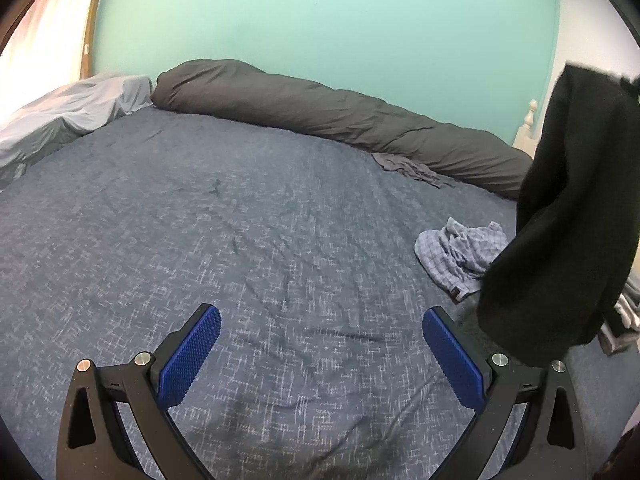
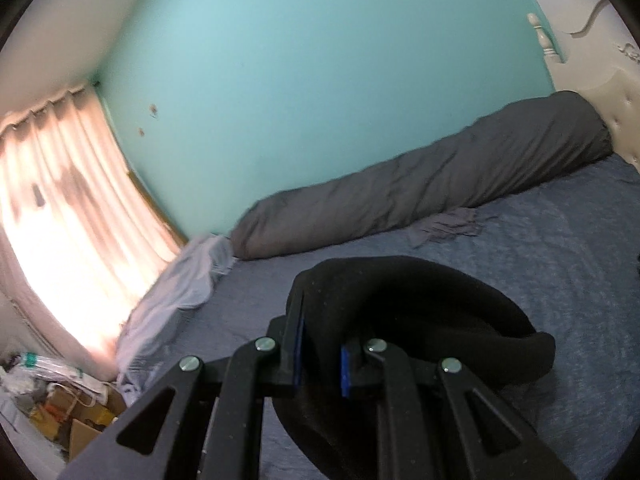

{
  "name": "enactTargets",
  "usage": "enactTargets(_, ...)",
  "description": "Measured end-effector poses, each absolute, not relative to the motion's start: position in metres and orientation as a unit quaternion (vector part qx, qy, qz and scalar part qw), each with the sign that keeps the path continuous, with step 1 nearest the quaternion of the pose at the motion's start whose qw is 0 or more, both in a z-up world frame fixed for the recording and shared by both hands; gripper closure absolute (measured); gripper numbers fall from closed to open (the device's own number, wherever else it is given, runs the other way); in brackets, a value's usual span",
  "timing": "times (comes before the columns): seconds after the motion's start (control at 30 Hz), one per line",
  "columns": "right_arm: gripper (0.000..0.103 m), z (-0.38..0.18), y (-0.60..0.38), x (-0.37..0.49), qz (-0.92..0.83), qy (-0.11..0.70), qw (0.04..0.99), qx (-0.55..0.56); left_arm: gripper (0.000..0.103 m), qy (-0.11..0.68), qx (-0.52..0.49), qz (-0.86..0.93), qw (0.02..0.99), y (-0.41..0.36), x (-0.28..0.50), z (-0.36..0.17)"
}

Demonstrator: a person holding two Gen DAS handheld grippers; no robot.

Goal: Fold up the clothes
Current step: 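Raise the black garment high with the right tool and shake it out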

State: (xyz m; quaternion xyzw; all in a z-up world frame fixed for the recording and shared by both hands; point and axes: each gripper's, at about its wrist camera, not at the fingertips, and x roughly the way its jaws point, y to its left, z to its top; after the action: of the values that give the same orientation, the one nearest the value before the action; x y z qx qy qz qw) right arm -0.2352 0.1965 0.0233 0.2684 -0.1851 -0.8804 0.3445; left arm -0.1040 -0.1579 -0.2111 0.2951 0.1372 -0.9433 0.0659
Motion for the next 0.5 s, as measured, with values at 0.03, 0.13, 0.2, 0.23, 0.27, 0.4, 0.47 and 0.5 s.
enactTargets(0.03, 0.09, 0.028, 0.195, -0.235, -0.879, -0.189, 0.348, 0.265, 0.0, 0.137, 0.296, -0.943, 0.067, -0.158, -0.102, -0.211)
enactTargets(0.13, 0.09, 0.032, 0.191, -0.24, -0.88, -0.196, 0.347, 0.26, 0.0, 0.138, 0.298, -0.942, 0.068, -0.16, -0.098, -0.211)
enactTargets(0.2, 0.09, 0.013, 0.195, -0.25, -0.878, -0.208, 0.331, 0.275, 0.0, 0.136, 0.298, -0.942, 0.069, -0.161, -0.097, -0.212)
enactTargets(0.23, 0.09, 0.003, 0.197, -0.254, -0.877, -0.213, 0.326, 0.283, 0.0, 0.135, 0.299, -0.942, 0.069, -0.161, -0.097, -0.212)
enactTargets(0.27, 0.09, -0.014, 0.199, -0.26, -0.876, -0.214, 0.316, 0.296, 0.0, 0.134, 0.3, -0.942, 0.069, -0.162, -0.097, -0.213)
enactTargets(0.4, 0.089, -0.09, 0.207, -0.284, -0.866, -0.222, 0.281, 0.348, 0.0, 0.137, 0.306, -0.939, 0.072, -0.167, -0.099, -0.216)
enactTargets(0.47, 0.088, -0.12, 0.208, -0.291, -0.865, -0.225, 0.267, 0.361, 0.0, 0.139, 0.309, -0.938, 0.072, -0.169, -0.102, -0.219)
enactTargets(0.5, 0.087, -0.135, 0.209, -0.294, -0.865, -0.223, 0.261, 0.365, 0.0, 0.14, 0.312, -0.937, 0.072, -0.169, -0.104, -0.221)
